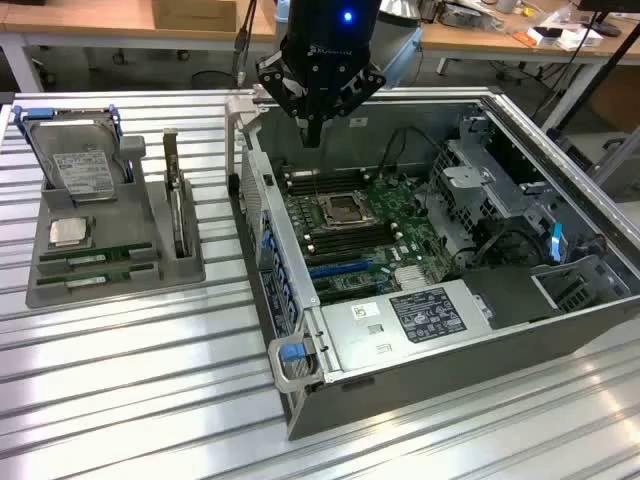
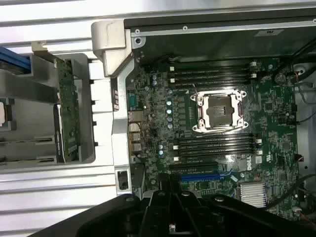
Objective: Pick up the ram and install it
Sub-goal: 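Reach for the ram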
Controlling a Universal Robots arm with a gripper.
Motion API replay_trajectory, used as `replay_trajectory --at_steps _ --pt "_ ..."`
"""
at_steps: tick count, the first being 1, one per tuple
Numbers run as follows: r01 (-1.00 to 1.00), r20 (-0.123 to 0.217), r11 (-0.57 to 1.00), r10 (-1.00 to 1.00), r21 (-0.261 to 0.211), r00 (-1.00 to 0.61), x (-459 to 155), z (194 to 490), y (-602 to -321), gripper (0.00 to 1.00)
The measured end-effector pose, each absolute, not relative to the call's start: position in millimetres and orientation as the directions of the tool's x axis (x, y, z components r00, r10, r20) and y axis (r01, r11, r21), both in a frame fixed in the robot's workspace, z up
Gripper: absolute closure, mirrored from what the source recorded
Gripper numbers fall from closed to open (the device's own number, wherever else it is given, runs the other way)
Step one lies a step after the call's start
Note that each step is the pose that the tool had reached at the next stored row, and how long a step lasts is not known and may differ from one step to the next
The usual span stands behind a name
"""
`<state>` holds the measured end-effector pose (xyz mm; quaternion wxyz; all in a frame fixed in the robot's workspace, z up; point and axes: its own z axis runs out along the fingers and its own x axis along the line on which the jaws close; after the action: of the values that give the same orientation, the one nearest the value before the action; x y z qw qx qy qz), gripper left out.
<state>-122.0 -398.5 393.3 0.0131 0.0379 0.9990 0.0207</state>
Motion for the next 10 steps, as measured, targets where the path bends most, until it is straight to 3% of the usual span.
replay_trajectory --at_steps 10 --pt "0.075 -0.025 0.996 0.076 0.042 -0.997 -122.0 393.3 -398.5 0.89"
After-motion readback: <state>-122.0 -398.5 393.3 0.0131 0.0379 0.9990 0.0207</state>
